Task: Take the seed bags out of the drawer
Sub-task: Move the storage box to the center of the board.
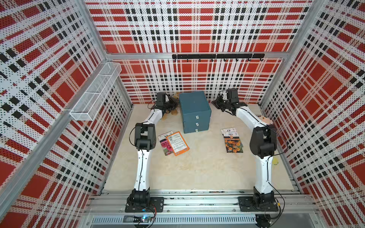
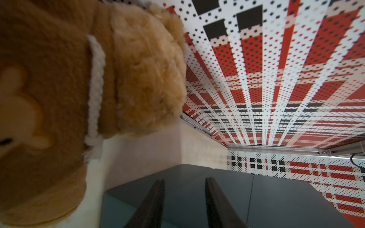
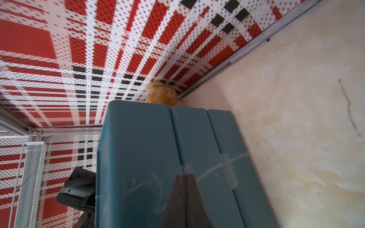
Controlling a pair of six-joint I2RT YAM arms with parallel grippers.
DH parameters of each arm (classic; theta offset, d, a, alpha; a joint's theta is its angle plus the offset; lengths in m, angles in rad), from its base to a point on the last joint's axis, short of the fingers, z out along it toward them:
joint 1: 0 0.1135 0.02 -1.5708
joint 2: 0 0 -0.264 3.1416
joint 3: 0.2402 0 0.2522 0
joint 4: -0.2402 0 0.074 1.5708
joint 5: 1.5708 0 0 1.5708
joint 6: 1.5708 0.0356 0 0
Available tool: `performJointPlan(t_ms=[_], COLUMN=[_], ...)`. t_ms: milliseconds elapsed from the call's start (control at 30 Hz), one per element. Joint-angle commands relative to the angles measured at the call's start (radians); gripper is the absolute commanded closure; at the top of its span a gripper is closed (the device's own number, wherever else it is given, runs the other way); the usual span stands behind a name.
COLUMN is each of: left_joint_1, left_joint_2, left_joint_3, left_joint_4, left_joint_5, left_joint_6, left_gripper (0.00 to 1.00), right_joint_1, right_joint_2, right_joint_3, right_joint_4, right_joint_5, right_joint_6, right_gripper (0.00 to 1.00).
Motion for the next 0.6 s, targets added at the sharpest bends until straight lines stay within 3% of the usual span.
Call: performJointPlan(t_ms=[0, 567], left_joint_1=[-0.03, -0.131], left_joint_2=[-0.033, -0.242], left_joint_3=[-0.016, -0.32], left_joint_4=[-0.01, 0.018], left_joint_5=[0.019, -0.034], left_joint_6=[0.019, 0.035], left_gripper=[0.61, 0.65], right_joint_1=[0.014, 0.019], right_joint_2=[0.031, -0.025], right_joint_3=[0.069, -0.066], right_joint_4=[-0.042, 0.006], right_joint_5=[-0.071, -0.201], right_joint_6=[0.005, -0.034], right_gripper=[1.0, 1.0])
